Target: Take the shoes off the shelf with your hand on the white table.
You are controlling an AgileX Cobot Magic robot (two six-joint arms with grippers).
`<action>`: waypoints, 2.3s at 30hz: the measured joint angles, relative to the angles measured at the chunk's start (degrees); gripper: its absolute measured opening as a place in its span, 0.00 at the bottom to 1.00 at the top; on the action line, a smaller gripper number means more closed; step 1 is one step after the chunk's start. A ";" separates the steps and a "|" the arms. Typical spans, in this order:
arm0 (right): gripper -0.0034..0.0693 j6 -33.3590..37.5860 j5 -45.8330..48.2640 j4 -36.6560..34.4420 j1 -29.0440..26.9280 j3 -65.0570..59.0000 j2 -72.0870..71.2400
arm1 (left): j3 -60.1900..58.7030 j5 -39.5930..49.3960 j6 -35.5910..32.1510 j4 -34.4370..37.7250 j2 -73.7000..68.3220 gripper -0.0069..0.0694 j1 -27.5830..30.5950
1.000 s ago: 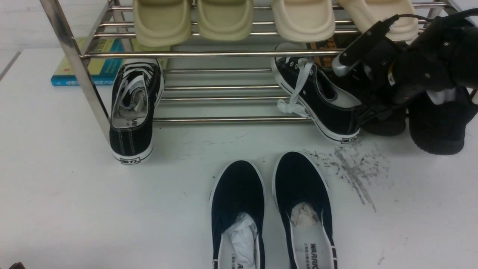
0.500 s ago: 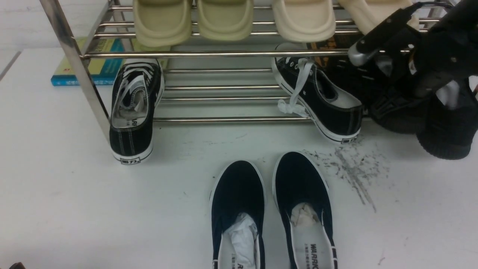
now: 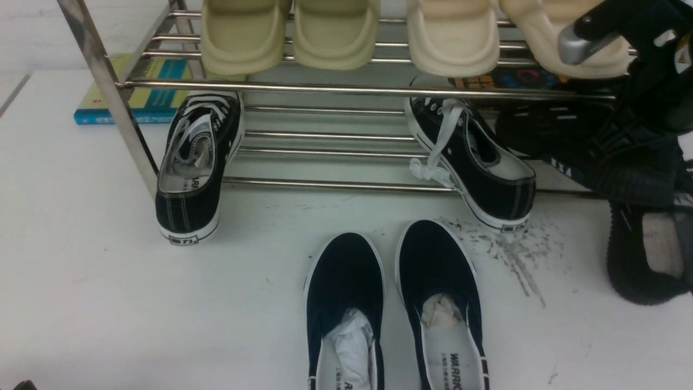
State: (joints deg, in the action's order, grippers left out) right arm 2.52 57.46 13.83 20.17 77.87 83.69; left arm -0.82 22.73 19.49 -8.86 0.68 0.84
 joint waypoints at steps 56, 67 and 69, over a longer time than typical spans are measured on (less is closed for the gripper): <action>0.07 -2.91 14.72 -19.38 -0.06 -2.28 -10.07 | 0.00 0.00 0.00 0.00 0.00 0.41 0.00; 0.07 -3.19 14.92 -24.26 -0.06 -8.40 -21.46 | 0.00 0.00 0.00 0.00 0.00 0.41 0.00; 0.07 -2.98 14.92 -26.27 -0.06 -11.86 -24.39 | 0.00 0.00 0.00 0.00 0.00 0.41 0.00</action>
State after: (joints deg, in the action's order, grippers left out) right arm -0.46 72.38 -12.45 20.11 66.02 59.30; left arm -0.82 22.73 19.49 -8.86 0.68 0.84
